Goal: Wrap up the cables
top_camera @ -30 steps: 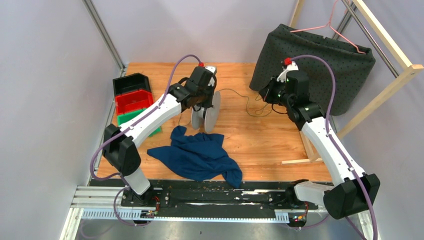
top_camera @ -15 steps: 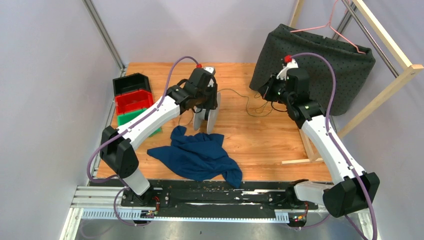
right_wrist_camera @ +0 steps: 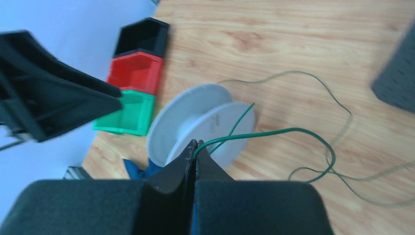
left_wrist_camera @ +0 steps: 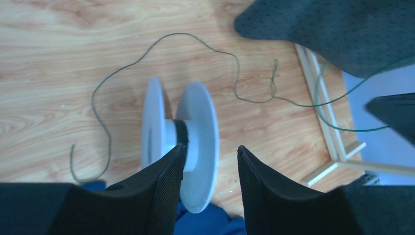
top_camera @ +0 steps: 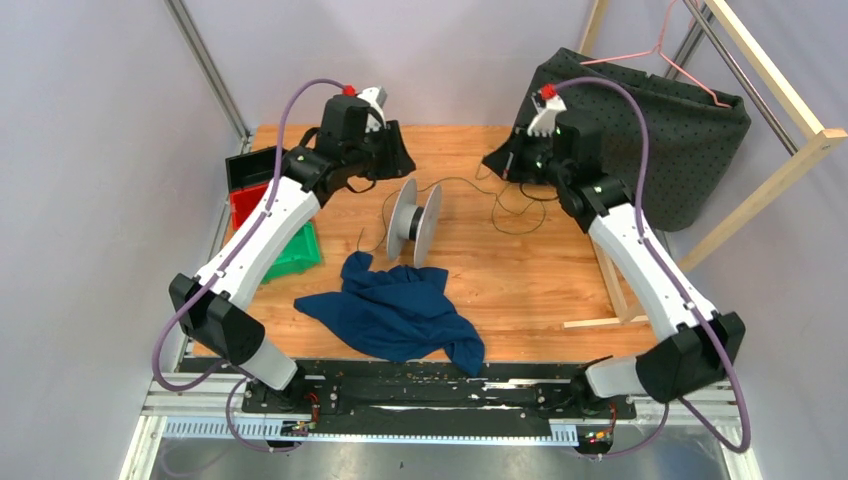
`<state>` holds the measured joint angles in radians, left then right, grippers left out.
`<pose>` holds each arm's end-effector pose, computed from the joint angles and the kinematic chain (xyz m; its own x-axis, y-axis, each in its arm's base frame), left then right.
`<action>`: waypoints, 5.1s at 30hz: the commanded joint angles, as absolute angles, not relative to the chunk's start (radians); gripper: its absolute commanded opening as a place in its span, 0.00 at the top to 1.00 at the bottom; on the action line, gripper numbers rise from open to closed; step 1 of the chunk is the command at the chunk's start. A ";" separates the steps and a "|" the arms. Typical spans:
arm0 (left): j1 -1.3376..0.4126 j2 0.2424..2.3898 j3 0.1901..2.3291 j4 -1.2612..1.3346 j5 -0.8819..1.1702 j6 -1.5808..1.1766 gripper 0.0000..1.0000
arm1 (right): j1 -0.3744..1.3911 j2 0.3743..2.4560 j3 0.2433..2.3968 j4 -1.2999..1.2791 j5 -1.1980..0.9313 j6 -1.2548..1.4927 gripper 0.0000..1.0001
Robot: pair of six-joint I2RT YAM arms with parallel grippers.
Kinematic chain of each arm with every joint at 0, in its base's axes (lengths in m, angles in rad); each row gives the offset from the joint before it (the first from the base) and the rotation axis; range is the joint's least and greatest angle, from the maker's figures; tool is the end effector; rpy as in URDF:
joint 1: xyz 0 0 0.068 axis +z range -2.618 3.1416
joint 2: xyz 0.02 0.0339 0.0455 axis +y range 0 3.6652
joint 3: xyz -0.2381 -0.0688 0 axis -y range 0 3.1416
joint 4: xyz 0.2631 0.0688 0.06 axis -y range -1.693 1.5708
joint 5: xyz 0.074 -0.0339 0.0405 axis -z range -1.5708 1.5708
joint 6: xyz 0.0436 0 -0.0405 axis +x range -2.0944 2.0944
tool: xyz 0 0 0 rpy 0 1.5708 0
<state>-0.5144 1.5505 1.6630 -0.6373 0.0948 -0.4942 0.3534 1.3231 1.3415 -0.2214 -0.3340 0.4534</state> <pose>0.3214 -0.1864 0.3819 -0.6502 -0.1749 -0.7394 0.2871 0.8444 -0.4522 0.3107 0.1298 0.3859 -0.4452 0.2768 -0.8516 -0.4819 0.7275 0.4884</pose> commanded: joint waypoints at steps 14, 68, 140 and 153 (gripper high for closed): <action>-0.455 1.327 1.402 -0.570 -0.033 -0.235 0.34 | 0.516 1.848 1.912 -0.589 -0.682 0.668 0.99; -0.499 1.115 0.843 -0.028 0.107 -0.086 0.18 | 0.531 2.210 2.223 -0.817 -0.805 1.008 0.99; -0.566 1.343 1.028 -0.084 -0.231 -0.185 1.00 | 0.369 1.978 1.835 -0.561 -0.957 1.003 0.25; -0.488 1.430 1.147 -0.253 -0.024 -0.168 1.00 | 0.327 1.656 1.502 -0.450 -0.477 0.407 0.33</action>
<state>-0.4889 1.3945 1.0996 -0.2462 -0.0921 -0.1864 0.3050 1.7805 1.6508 -0.5346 -0.8215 0.7212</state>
